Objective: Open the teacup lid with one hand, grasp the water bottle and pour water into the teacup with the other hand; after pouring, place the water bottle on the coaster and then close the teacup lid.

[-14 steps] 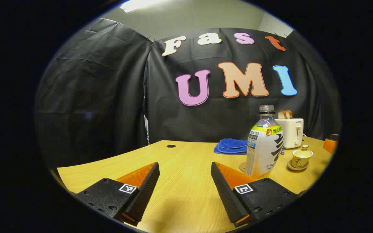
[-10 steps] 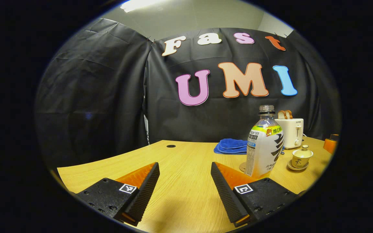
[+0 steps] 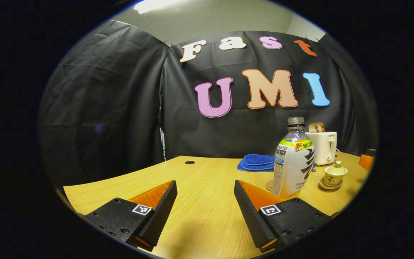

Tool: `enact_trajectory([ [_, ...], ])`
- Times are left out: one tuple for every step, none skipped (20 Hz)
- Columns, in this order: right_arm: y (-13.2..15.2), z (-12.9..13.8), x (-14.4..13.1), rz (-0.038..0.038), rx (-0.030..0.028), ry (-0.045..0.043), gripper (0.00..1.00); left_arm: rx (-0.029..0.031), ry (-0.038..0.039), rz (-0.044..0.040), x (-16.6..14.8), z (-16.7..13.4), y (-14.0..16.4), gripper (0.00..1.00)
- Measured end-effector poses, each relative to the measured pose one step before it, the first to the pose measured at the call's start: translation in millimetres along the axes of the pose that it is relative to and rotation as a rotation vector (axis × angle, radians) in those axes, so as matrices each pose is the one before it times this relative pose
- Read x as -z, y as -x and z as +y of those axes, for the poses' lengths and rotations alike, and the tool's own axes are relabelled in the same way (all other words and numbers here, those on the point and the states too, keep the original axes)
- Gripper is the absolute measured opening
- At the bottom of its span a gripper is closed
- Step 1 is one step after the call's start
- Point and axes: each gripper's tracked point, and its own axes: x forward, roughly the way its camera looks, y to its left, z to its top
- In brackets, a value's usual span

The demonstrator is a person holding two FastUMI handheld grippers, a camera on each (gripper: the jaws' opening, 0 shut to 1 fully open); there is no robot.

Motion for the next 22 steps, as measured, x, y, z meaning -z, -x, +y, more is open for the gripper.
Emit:
enact_trajectory([
  [0.27, 0.11, 0.51, 0.0, -0.00005, -0.00003, 0.99, -0.00002, -0.00001, 0.0, 0.28, -0.12, 0.07, 0.93],
  [-0.29, -0.13, -0.59, 0.00002, 0.00008, 0.00001, 1.0, -0.00002, 0.00003, 0.00022, -0.3, 0.1, 0.12, 0.93],
  [0.25, 0.16, 0.42, -0.00035, -0.00007, 0.00022, 1.0, 0.00004, 0.00009, -0.00027, 0.28, -0.15, -0.19, 0.93],
  [0.07, 0.26, -0.74, 0.00005, 0.00001, -0.00001, 1.0, 0.00008, -0.00011, 0.00014, -0.26, -0.03, 0.02, 0.93],
  [-0.08, -0.26, 1.32, 0.00012, -0.00001, -0.00024, 1.0, -0.00003, 0.00015, -0.00015, 0.33, 0.07, -0.03, 0.93],
  [-0.33, 0.55, -0.81, -0.00064, -0.00387, -0.00069, 1.0, 0.00007, -0.00004, -0.00002, -0.24, -0.25, -0.22, 0.93],
  [0.14, 2.08, 0.11, 0.00085, -0.00659, 0.00026, 0.95, 0.00001, -0.00006, -0.00005, 0.43, 0.2, 0.02, 0.93],
  [0.31, 1.62, 0.57, 0.0013, -0.0069, -0.00072, 0.95, -0.00001, 0.00003, -0.00007, -0.27, -0.11, -0.11, 0.93],
  [-1.0, 2.06, 0.28, 0.00192, -0.01073, -0.00024, 0.95, 0.0, -0.00005, 0.00028, 0.36, -0.08, 0.14, 0.93],
  [-0.84, 3.15, -0.29, 0.00123, -0.01429, -0.00041, 0.95, -0.00001, 0.00019, -0.00036, -0.55, -0.02, -0.03, 0.93],
  [-0.6, 1.94, 0.43, 0.00035, -0.01107, -0.00063, 0.99, 0.00006, -0.0002, -0.00005, 0.67, -0.01, -0.02, 0.93],
  [-2.25, 0.84, -0.52, -0.00025, -0.00565, -0.00055, 0.95, 0.00006, 0.00013, 0.0, -0.18, 0.0, -0.19, 0.93],
  [-1.56, 0.27, 0.38, -0.00002, -0.0015, -0.00015, 0.96, 0.00009, 0.00008, -0.00017, 0.13, -0.05, 0.11, 0.93],
  [-3.28, 0.26, -0.17, 0.00101, 0.00053, -0.00014, 0.96, 0.00018, -0.00009, 0.00023, -0.15, -0.03, 0.08, 0.93],
  [-2.87, 1.19, 1.03, -0.00027, -0.00021, 0.00007, 0.95, 0.00067, 0.00033, -0.00029, 0.24, -0.23, -0.32, 0.93],
  [-2.69, 2.25, -0.26, 0.00114, -0.00241, -0.00009, 0.97, 0.00292, -0.00005, -0.00002, -0.09, -0.68, -0.26, 0.93],
  [-3.99, 2.47, 1.05, 0.00244, -0.00416, 0.00068, 0.99, 0.00357, 0.00008, -0.00004, 0.15, -0.47, 0.5, 0.93],
  [-3.53, 2.5, 0.78, -0.00095, -0.00405, -0.00027, 0.95, 0.00169, 0.0, 0.00006, -0.4, -0.07, -0.09, 0.93],
  [-4.21, 1.12, -0.49, 0.00103, -0.00172, 0.00003, 0.96, 0.0004, 0.00008, -0.00009, 0.08, 0.22, 0.01, 0.93],
  [-3.84, 1.85, -0.08, -0.00173, -0.00164, -0.00058, 0.96, 0.00016, -0.00019, 0.00018, -0.29, -0.18, 0.21, 0.93],
  [-3.53, 2.46, 0.52, 0.0015, -0.00133, 0.00022, 0.96, 0.0, -0.00014, 0.00018, 0.31, -0.13, -0.11, 0.93],
  [-4.62, 1.97, 0.3, 0.00045, -0.00023, 0.00032, 1.0, -0.00021, 0.00001, 0.00003, -0.35, 0.11, -0.16, 0.93],
])
